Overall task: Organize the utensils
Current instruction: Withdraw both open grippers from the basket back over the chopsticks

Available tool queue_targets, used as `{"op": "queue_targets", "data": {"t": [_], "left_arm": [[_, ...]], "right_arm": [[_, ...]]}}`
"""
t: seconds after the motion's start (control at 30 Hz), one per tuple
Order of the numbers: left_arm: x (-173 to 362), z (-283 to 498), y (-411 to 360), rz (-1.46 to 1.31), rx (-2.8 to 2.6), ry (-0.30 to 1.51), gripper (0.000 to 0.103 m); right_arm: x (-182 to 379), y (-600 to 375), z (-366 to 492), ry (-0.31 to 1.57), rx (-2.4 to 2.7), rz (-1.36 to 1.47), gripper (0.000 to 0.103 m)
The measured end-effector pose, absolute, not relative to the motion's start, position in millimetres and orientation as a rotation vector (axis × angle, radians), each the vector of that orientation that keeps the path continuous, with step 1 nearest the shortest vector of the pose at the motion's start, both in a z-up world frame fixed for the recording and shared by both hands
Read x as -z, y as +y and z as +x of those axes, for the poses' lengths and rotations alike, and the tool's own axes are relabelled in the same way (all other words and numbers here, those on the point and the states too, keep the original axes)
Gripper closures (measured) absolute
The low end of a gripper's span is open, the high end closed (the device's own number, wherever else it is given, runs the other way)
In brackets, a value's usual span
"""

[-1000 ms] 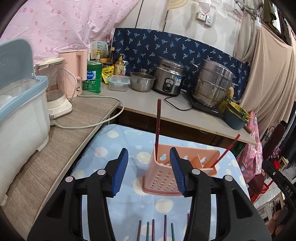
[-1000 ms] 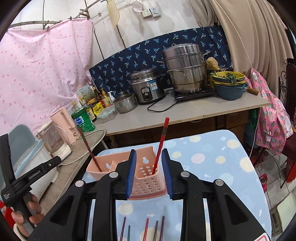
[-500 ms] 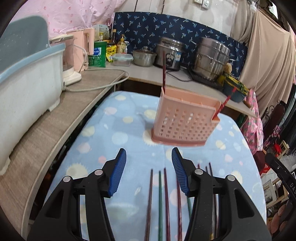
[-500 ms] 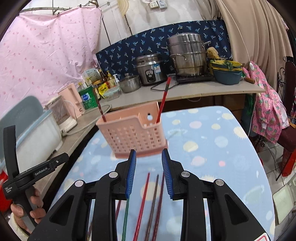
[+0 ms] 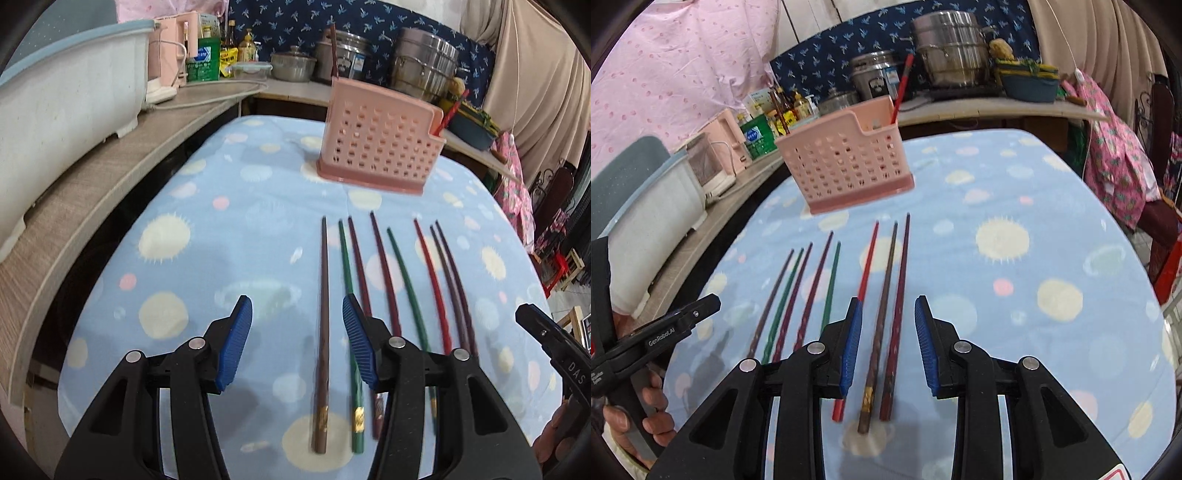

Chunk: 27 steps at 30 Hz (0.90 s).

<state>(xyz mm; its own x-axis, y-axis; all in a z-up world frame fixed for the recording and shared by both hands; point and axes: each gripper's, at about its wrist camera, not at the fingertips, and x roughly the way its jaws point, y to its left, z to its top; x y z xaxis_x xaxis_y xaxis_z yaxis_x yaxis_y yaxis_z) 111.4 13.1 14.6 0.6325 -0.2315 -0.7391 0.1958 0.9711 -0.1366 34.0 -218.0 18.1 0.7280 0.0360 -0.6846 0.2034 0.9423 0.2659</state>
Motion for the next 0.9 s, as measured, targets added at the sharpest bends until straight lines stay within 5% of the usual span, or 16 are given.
{"op": "queue_targets", "data": {"t": [0.6, 0.9], "left_arm": [[19, 78, 15, -0.028, 0.264, 0.919, 0.054], [25, 74, 13, -0.011, 0.276, 0.932, 0.054]], "right_arm": [[22, -195, 22, 0.822, 0.113, 0.293, 0.074], [30, -191, 27, 0.841, 0.125, 0.267, 0.086]]}}
